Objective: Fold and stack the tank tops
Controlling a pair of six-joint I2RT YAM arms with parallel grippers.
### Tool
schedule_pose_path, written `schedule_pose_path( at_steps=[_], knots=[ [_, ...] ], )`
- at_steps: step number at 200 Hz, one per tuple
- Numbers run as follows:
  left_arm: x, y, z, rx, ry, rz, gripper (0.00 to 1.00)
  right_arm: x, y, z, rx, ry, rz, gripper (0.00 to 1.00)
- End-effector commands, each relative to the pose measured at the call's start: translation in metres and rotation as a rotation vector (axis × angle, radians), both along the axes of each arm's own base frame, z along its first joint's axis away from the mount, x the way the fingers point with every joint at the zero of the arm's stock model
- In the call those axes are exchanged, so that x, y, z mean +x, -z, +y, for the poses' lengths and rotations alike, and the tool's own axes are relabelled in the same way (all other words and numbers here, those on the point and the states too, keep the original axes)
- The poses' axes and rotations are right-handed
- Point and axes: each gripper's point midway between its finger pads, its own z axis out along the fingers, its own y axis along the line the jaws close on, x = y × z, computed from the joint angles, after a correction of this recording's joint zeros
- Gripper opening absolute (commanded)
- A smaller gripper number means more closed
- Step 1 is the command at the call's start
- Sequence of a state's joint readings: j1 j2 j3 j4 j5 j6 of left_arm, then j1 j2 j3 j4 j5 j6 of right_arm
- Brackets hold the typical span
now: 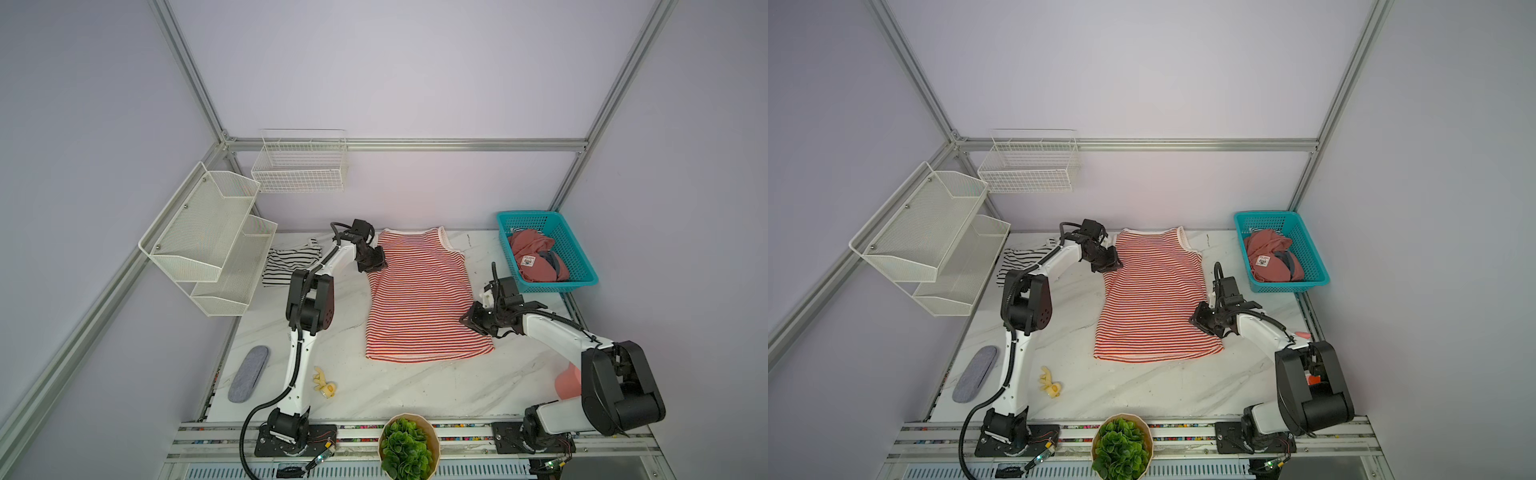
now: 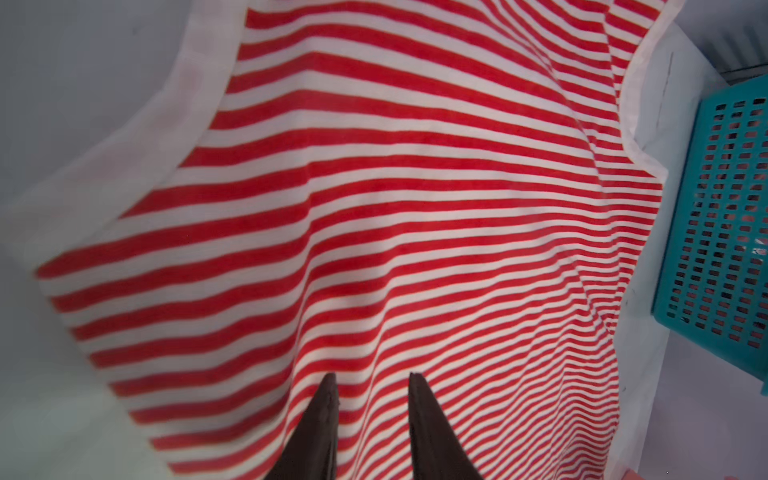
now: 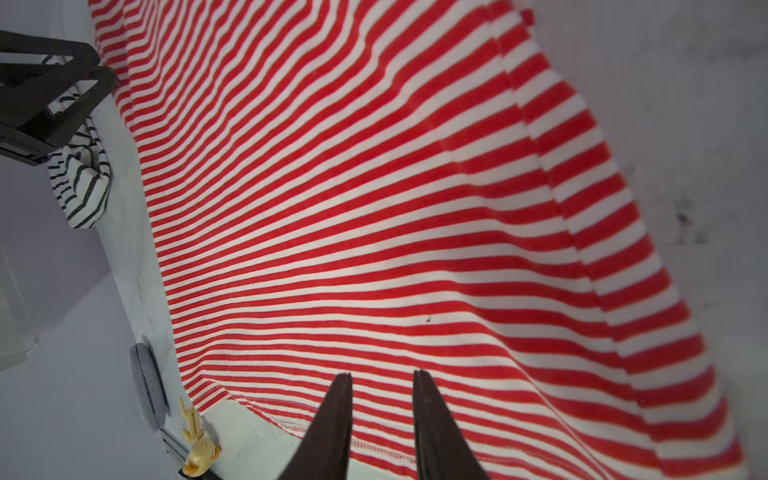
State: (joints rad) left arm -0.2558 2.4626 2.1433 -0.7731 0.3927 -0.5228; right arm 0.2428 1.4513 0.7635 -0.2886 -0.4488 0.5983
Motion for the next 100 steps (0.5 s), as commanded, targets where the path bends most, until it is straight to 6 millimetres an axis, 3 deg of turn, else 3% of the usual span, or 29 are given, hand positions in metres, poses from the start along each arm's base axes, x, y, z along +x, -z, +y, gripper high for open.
schedule_pose_path(
  at_steps=[1, 49, 79, 100],
  knots=[
    [0.018, -0.032, 0.007, -0.004, 0.005, -0.078, 0.3, 0.005, 0.012, -0.001, -0.023, 0.023, 0.01, 0.29],
    [-0.003, 0.01, 0.045, 0.096, -0.043, 0.021, 0.28, 0.006, 0.05, -0.013, -0.123, 0.033, 0.12, 0.25],
    [-0.034, 0.03, 0.059, 0.141, -0.043, 0.099, 0.28, 0.013, 0.061, -0.028, -0.212, 0.077, 0.154, 0.24],
    [-0.064, 0.042, 0.064, 0.149, -0.048, 0.164, 0.28, 0.027, 0.058, -0.047, -0.276, 0.121, 0.148, 0.24]
  ],
)
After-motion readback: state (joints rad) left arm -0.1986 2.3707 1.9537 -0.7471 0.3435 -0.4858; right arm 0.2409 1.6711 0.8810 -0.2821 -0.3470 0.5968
